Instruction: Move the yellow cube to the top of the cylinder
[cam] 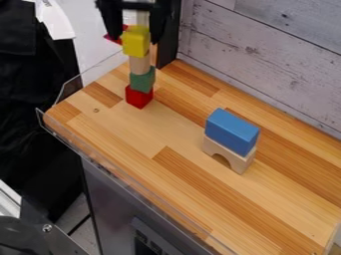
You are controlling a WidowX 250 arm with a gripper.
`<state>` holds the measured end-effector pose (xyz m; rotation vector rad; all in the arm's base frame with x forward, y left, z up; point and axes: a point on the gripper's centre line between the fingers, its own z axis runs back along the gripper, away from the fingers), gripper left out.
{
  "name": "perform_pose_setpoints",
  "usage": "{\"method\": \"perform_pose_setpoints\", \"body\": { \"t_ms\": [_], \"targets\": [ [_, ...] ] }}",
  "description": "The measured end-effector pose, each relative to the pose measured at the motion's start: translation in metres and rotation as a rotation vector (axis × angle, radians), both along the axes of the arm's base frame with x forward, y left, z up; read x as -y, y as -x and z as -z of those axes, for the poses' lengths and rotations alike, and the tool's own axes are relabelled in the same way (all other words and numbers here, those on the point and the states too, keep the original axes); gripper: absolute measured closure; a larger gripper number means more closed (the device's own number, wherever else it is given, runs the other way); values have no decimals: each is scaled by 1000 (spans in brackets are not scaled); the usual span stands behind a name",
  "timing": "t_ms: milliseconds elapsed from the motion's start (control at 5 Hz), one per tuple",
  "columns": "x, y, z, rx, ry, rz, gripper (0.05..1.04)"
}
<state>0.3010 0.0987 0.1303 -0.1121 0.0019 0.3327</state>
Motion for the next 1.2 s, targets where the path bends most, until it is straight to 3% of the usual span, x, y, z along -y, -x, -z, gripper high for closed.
{"method": "perform_pose_setpoints", "body": {
  "t_ms": [400,600,1200],
  "targets": [
    [18,17,-41,36,-62,47,83],
    [40,21,-43,0,-103,121,83],
    [129,17,-7,-15,-67,320,83]
  ]
}}
